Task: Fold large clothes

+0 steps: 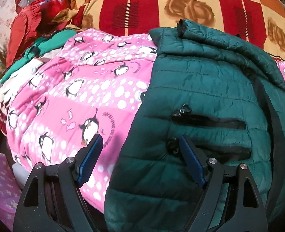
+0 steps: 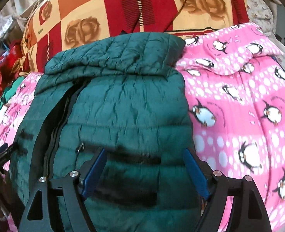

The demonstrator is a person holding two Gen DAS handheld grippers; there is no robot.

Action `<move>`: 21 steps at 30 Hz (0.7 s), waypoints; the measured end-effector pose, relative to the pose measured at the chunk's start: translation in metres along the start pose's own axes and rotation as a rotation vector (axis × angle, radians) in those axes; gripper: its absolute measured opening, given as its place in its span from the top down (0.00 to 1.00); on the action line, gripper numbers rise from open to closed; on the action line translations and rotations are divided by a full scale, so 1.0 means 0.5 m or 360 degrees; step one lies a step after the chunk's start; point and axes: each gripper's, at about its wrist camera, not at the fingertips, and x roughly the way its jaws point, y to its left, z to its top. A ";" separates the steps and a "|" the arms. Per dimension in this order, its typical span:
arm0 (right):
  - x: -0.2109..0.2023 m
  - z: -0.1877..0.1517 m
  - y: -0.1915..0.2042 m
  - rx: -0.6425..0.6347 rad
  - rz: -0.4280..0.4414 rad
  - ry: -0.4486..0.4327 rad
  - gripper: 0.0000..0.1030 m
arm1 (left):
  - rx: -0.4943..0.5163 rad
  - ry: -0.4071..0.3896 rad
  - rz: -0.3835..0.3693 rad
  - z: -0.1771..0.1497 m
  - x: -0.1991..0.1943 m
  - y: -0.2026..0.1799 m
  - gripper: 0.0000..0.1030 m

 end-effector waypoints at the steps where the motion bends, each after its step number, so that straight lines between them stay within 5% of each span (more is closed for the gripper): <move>1: -0.004 -0.010 0.000 0.0001 0.0004 0.0005 0.23 | -0.0002 0.0000 -0.0002 -0.002 -0.002 0.001 0.21; 17: -0.035 -0.083 0.023 -0.0169 -0.0048 0.0070 0.20 | 0.0075 0.0017 -0.0008 -0.031 -0.018 -0.005 0.21; 21: -0.039 -0.092 0.019 -0.0182 -0.0059 0.0080 0.20 | 0.0063 0.0080 -0.0101 -0.031 -0.015 0.000 0.21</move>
